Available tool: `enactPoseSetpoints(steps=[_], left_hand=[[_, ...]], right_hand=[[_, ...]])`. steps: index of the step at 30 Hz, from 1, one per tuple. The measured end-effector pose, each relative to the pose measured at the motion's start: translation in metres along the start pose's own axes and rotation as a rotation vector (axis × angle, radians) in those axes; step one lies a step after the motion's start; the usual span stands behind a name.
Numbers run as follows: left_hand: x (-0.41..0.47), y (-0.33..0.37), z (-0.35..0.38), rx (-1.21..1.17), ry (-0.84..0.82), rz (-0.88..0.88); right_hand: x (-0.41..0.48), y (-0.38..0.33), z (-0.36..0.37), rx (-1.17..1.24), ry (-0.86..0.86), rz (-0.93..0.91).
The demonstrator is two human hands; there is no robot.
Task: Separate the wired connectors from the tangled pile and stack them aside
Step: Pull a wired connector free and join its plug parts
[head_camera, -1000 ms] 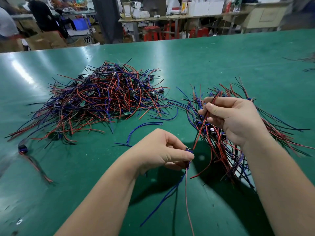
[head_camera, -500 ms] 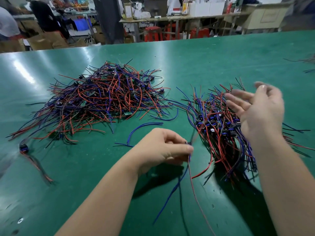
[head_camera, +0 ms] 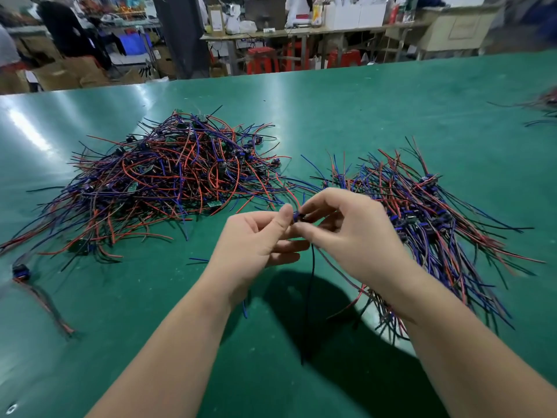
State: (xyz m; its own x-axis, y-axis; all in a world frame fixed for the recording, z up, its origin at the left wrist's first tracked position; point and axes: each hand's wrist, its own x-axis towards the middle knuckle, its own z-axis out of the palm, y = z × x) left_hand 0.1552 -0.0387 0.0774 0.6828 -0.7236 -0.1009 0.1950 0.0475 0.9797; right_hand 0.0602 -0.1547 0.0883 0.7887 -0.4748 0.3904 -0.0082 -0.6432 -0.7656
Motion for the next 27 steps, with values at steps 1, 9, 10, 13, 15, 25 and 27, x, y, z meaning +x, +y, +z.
enactPoseSetpoints(steps=[1,9,10,13,15,25,27], left_hand=[[-0.001,0.001,0.001,0.002,-0.031,0.001],[-0.003,0.005,0.001,0.089,-0.081,0.016],[-0.001,0.005,-0.001,0.087,-0.051,0.020],[0.003,0.005,-0.006,0.093,0.055,0.027],[0.007,0.004,-0.010,0.115,0.121,0.029],[0.016,-0.004,-0.024,0.274,0.303,0.117],[0.018,-0.005,-0.027,0.338,0.361,0.157]], right_hand=[[0.001,0.001,-0.003,0.009,0.035,0.014],[0.013,0.005,-0.057,-0.067,0.494,-0.010],[0.014,0.010,-0.069,-0.121,0.567,0.000],[0.011,0.028,-0.108,-0.205,0.692,0.113],[0.005,0.042,-0.131,-0.246,0.653,0.243],[-0.016,0.070,-0.140,-0.658,0.049,0.696],[-0.011,0.065,-0.137,-0.699,-0.044,0.720]])
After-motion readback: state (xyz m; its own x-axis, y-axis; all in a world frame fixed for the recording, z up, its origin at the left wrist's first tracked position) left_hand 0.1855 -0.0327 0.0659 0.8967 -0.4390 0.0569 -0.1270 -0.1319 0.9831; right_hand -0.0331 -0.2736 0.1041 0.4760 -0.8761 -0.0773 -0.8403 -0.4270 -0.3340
